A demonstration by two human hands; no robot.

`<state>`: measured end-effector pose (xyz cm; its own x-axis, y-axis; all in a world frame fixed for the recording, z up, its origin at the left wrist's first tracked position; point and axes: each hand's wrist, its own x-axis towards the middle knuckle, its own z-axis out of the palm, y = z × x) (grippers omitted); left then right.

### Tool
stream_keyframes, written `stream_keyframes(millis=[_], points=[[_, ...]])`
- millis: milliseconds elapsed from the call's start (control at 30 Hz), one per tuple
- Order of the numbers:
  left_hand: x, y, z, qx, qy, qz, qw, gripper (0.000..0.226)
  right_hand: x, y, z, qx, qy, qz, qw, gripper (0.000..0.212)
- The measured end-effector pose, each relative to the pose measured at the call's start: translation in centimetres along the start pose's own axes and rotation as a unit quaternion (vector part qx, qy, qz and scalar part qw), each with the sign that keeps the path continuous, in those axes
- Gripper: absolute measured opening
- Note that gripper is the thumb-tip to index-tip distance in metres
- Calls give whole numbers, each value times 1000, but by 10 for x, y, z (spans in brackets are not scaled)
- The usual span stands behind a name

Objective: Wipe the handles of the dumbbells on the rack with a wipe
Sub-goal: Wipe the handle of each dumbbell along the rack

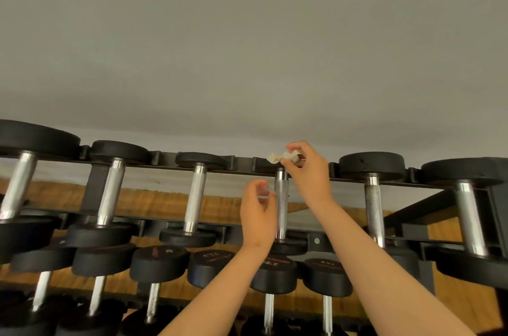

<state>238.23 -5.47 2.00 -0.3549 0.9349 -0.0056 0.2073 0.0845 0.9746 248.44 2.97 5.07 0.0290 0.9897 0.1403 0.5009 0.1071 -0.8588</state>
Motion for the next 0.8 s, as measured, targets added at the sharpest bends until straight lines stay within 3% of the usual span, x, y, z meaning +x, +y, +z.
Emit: stream_keyframes(millis=[133, 267, 400, 533, 667, 800], points=[[42, 36, -6, -18, -38, 106, 993, 23, -5, -2, -2, 33, 9, 14, 999, 23], [64, 41, 1, -1, -102, 128, 987, 17, -14, -4, -5, 97, -3, 3, 995, 22], [75, 36, 5, 66, -122, 156, 978, 4, -25, -1, -7, 156, 2, 26, 987, 26], [79, 36, 4, 147, -131, 215, 957, 6, -33, 0, -7, 184, 0, 68, 980, 38], [83, 32, 0, 205, -164, 273, 926, 9, -63, -1, 2, 95, 24, 80, 992, 42], [86, 32, -6, 196, -161, 263, 931, 9, -111, 18, 17, 5, 26, 87, 996, 36]])
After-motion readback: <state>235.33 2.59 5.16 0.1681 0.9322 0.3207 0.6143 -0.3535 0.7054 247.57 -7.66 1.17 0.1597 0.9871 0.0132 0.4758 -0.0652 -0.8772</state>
